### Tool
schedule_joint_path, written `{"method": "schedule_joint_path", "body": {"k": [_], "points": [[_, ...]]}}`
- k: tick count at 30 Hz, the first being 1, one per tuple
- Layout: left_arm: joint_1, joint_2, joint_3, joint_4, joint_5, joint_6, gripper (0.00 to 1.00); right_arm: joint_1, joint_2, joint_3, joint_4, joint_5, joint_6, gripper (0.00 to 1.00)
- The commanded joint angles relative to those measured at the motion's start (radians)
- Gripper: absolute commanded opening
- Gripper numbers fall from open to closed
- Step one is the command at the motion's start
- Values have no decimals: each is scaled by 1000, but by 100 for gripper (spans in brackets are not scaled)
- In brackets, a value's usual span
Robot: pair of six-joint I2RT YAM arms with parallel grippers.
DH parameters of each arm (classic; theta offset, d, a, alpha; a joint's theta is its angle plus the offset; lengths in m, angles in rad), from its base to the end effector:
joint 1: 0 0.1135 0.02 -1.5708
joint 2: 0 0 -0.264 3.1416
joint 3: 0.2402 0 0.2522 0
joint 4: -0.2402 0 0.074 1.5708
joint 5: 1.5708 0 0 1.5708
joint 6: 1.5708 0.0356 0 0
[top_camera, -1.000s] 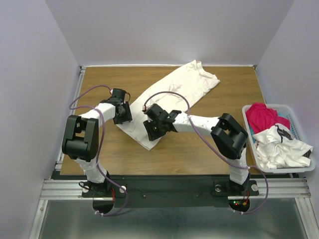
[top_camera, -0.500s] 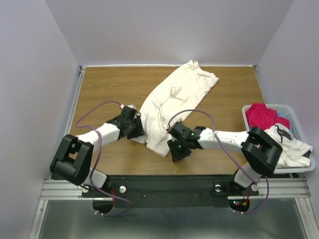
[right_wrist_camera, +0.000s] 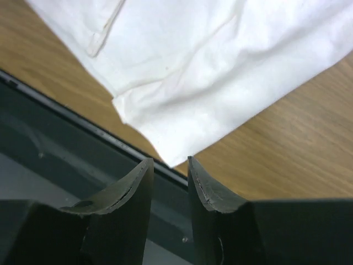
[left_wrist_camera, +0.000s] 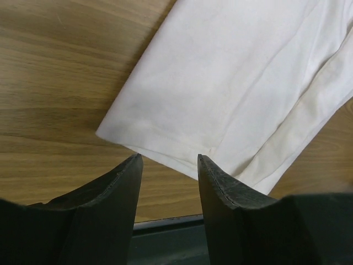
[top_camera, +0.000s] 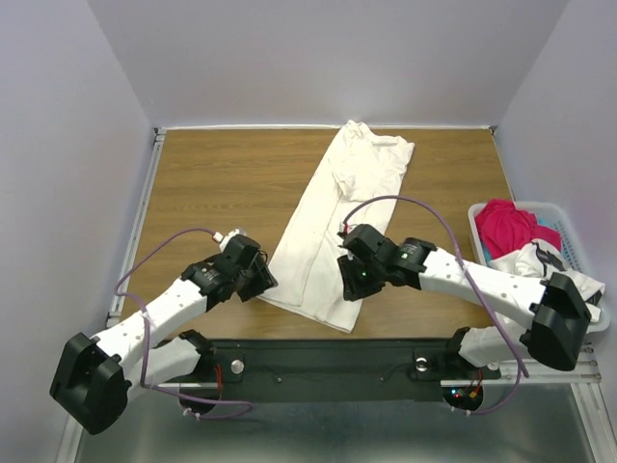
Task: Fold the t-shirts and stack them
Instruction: Fold the tshirt
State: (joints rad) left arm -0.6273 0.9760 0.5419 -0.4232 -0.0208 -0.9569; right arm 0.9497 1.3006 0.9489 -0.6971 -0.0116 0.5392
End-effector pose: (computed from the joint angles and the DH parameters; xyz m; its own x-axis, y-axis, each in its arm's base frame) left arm 0.1553 -0.1117 0.2007 -0.8233 -0.4125 -0.3899 -0.1686 0.8336 -0.5259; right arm 0.1479 0.2075 0.2449 -0.8521 -0.3086 -0.4227 -0.4417 0.8572 0.2646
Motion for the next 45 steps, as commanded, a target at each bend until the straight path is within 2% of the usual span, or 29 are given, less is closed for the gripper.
{"method": "schedule_joint_path", "body": {"k": [1, 10, 15, 19, 23, 29, 33, 38, 45], "points": [[-5, 35, 72, -29, -67, 16, 56, 3, 95, 37, 10, 75, -2, 36], [-3, 213, 205, -5, -100, 234, 56, 3, 249, -61, 119, 18, 65, 34], [3, 219, 201, 6, -97, 294, 56, 4, 233, -180, 102, -97, 119, 34], [38, 192, 199, 0, -103, 342, 56, 3, 178, -208, 13, -111, 162, 35], [125, 152, 196, 1, -107, 389, 56, 4, 99, -101, -135, -41, 163, 36], [216, 78, 149, 69, -104, 446, 56, 46, 95, 184, -196, 33, 104, 36], [264, 41, 135, 107, -108, 469, 59, 110, 187, 330, -209, 58, 88, 36], [339, 26, 116, 176, -145, 509, 64, 218, 371, 376, -220, 114, 103, 36], [377, 23, 81, 245, -177, 535, 72, 290, 512, 438, -301, 237, 154, 36]]}}
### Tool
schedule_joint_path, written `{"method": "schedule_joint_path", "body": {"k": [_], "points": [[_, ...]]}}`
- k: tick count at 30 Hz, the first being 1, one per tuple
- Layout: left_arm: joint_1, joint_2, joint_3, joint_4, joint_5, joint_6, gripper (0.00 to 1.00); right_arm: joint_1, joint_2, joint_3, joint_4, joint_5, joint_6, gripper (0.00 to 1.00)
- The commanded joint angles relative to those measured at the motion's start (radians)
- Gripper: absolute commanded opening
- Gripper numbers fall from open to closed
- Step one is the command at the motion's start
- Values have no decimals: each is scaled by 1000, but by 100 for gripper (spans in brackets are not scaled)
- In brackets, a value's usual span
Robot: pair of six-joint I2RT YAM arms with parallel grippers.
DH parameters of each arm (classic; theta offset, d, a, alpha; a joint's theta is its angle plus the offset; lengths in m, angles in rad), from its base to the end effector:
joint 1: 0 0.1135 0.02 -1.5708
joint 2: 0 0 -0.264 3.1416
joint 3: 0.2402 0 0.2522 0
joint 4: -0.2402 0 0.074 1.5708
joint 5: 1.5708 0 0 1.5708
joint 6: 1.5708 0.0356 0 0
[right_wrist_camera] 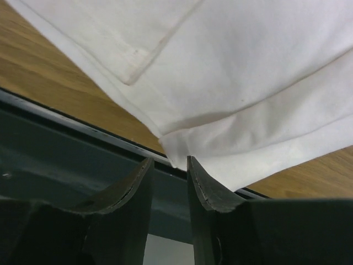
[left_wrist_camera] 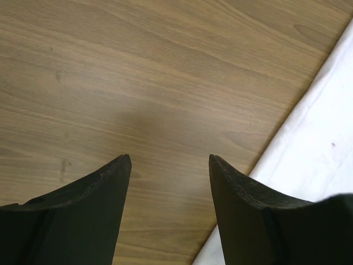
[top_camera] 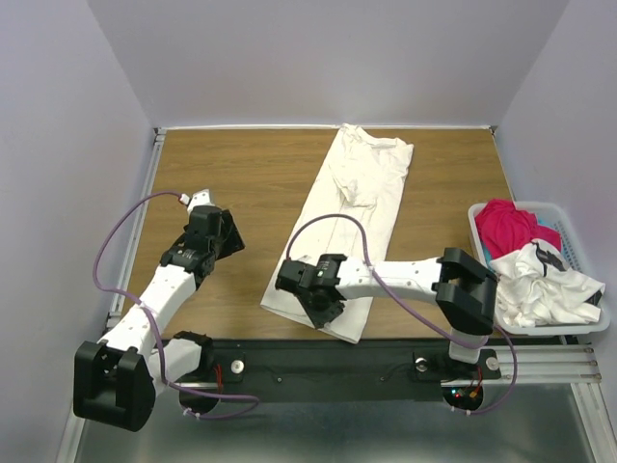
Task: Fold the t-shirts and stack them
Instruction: Fold the tshirt
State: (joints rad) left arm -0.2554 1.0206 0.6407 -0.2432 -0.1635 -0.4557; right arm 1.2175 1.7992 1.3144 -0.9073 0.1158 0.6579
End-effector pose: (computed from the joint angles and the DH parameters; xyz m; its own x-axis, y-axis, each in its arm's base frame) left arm 0.2146 -0.0501 0.2397 -0.5604 -0.3024 -0.7710 -0.1395 0.9521 -0.2721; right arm 0.1229 0.3212 0.2019 -0.8349 -0.5086 -0.2102 -0.5236 0.8518 0.0187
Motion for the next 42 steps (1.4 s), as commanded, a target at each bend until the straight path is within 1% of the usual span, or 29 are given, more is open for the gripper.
{"method": "schedule_joint_path", "body": {"k": [1, 7, 12, 23, 35, 39, 42], "points": [[5, -19, -16, 68, -37, 34, 73, 25, 23, 80, -97, 120, 42, 36], [22, -14, -16, 77, -38, 40, 77, 42, 81, 115, -111, 143, 43, 36], [27, -8, -18, 78, -42, 41, 76, 51, 109, 146, -113, 142, 43, 36], [30, -8, -16, 67, -57, 38, 76, 57, 158, 106, -114, 156, 78, 36], [30, -1, -16, 73, -45, 41, 76, 71, 184, 128, -125, 147, 78, 36], [30, 3, -16, 73, -42, 43, 76, 80, 189, 146, -146, 154, 72, 41], [30, 3, -15, 74, -42, 43, 76, 86, 198, 152, -171, 165, 74, 42]]}}
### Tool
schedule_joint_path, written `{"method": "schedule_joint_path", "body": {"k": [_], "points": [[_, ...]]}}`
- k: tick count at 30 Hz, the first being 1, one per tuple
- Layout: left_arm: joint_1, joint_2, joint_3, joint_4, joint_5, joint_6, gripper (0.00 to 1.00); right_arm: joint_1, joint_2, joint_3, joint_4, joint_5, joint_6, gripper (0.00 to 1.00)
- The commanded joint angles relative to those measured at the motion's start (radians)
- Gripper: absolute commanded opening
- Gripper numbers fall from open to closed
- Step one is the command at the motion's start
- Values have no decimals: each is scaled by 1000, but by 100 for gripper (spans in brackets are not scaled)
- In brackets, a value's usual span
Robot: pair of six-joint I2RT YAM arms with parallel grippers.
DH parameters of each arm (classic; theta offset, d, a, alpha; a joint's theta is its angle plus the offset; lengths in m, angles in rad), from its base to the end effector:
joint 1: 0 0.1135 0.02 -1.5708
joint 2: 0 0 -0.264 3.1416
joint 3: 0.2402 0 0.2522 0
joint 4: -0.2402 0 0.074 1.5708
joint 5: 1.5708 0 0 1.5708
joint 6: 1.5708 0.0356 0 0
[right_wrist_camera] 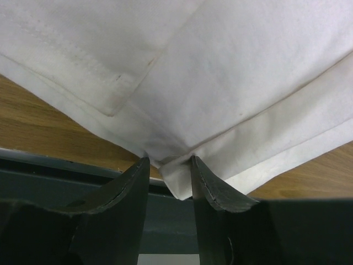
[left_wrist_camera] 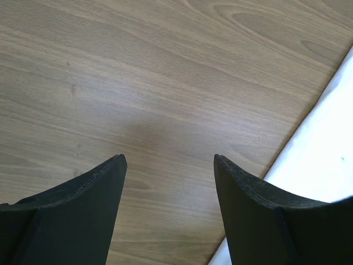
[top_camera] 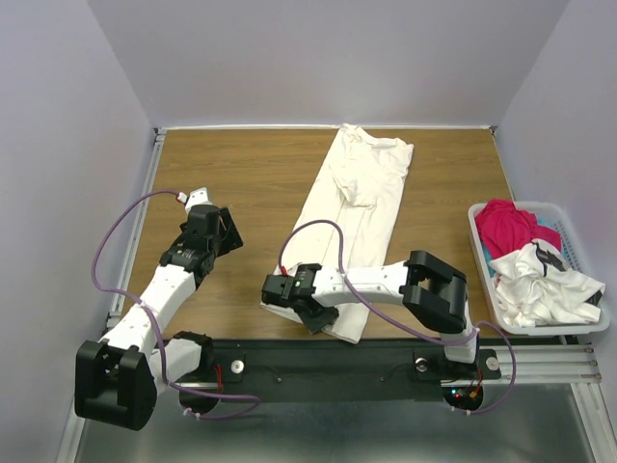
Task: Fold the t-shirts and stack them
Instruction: Fold the tshirt
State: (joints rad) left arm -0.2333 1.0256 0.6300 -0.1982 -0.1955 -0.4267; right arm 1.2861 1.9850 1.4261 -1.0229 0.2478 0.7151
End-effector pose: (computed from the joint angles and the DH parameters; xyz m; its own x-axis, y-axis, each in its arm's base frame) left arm 0.2181 -0.0447 0.2392 -0.5246 -0.2926 -0.7995 -0.1614 0.9562 -0.2441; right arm 0.1108 0.3474 0.1676 -0.8226 -0.5477 -0.1525 -0.5189 0.8329 -0.1924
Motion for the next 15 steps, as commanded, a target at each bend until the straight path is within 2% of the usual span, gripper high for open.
{"method": "schedule_joint_path", "body": {"k": [1, 7, 12, 13, 15], "points": [[8, -2, -4, 28, -10, 14, 76, 19, 14, 42, -57, 36, 17, 43], [8, -5, -6, 28, -12, 14, 76, 27, 15, 39, -68, 51, 20, 38], [8, -5, -6, 29, -12, 14, 76, 27, 11, 45, -86, 74, 21, 26], [8, -7, -7, 29, -12, 14, 76, 27, 8, 46, -91, 77, 20, 21], [8, -5, -6, 29, -12, 13, 75, 28, 3, 56, -98, 79, 18, 19]]}}
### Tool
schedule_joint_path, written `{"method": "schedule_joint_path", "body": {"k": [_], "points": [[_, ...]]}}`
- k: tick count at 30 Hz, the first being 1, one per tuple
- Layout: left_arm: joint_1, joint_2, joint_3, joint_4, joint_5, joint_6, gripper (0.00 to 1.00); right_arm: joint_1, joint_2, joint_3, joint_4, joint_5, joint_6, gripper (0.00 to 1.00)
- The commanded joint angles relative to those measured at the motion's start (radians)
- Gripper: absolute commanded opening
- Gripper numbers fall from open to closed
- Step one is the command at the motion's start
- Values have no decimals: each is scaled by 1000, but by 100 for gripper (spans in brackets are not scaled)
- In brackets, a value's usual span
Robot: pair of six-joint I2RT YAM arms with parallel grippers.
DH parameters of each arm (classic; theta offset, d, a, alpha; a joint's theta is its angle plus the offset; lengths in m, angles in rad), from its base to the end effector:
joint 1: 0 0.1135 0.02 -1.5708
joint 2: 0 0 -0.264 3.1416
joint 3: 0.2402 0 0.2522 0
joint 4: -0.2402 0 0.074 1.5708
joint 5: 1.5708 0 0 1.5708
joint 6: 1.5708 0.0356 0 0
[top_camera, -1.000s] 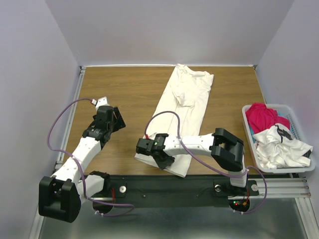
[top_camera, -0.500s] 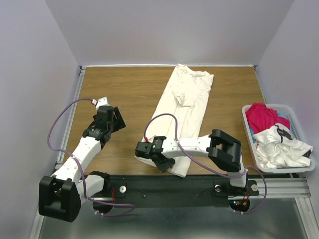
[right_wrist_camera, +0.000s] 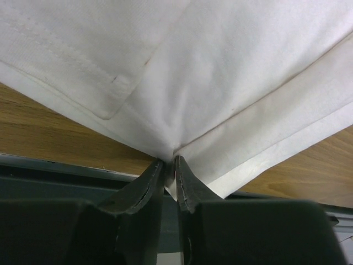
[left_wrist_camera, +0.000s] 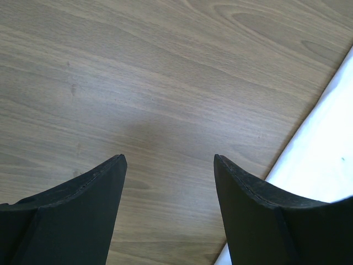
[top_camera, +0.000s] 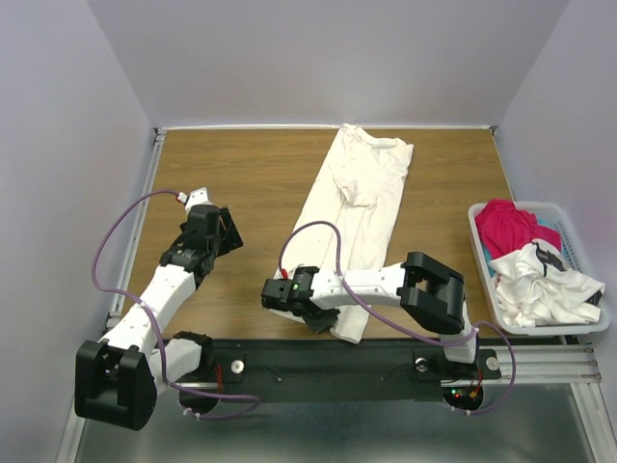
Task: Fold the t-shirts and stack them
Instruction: Fold the tshirt
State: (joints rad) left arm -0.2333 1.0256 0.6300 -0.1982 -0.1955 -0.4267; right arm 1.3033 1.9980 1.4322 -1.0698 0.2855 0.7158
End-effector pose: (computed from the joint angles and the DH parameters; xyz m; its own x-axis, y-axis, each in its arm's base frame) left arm 0.2181 -0.0447 0.2392 -0.5246 -0.2926 -0.7995 -0.1614 0.9562 -0.2441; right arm 0.1052 0.3458 0.1652 -0.8095 -0.5713 -0.1356 -0.5288 0.8097 -0.2546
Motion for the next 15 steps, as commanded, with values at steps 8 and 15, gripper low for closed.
{"method": "schedule_joint_path", "body": {"k": [8, 15], "points": [[8, -7, -9, 29, -10, 13, 76, 10, -36, 36, -53, 26, 17, 28], [8, -9, -9, 29, -9, 13, 75, 10, -65, 8, -59, 21, 19, 30]]}}
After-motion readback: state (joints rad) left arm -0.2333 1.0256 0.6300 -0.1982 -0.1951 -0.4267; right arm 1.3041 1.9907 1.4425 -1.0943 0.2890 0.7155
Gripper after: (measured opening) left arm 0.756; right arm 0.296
